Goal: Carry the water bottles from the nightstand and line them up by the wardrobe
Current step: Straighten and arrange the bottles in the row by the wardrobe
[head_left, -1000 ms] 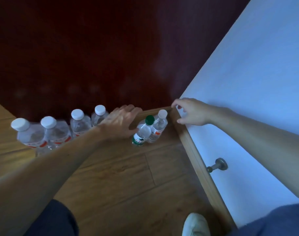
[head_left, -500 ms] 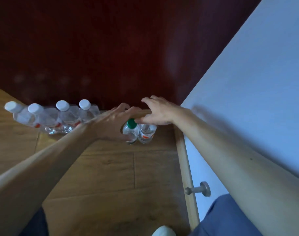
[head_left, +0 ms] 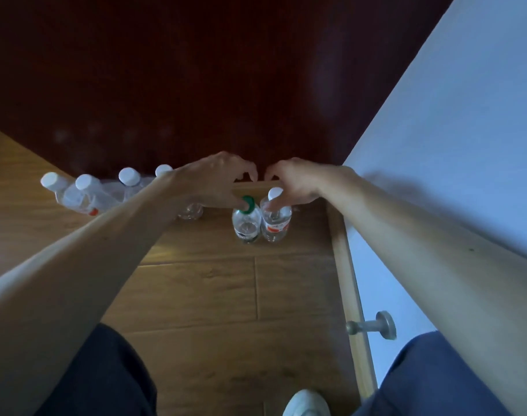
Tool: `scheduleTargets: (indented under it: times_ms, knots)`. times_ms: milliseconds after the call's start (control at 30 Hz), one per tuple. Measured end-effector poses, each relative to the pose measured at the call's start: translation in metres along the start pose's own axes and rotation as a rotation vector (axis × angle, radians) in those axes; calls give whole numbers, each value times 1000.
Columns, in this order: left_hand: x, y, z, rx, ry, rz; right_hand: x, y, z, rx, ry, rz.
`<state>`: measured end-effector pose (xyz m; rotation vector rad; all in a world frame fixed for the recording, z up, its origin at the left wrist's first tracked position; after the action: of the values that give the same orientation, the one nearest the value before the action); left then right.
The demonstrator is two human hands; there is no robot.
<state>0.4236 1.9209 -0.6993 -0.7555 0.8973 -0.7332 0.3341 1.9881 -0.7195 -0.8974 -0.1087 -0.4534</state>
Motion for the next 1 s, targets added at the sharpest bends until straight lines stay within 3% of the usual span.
scheduleTargets:
  times_ms: [200, 633, 1000]
  knots:
    - [4, 23, 1, 127, 70, 29, -13, 6, -1, 76, 25, 63]
    - [-2, 30, -7, 36, 161, -34, -2, 8, 6, -90, -61, -33]
    - [-3, 32, -11, -31, 194, -77, 5, 16, -10, -105, -75, 2]
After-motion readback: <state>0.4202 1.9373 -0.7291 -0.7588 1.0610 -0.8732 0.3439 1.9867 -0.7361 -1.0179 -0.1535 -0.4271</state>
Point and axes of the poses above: each hand's wrist, its own z-axis away from the middle knuckle, its own y-axis out of the palm, x = y × z, the point moved 9 cm from there along -z, towards the middle knuckle, and after that the axes turned 4 degrees about x, right-handed, at the moved point
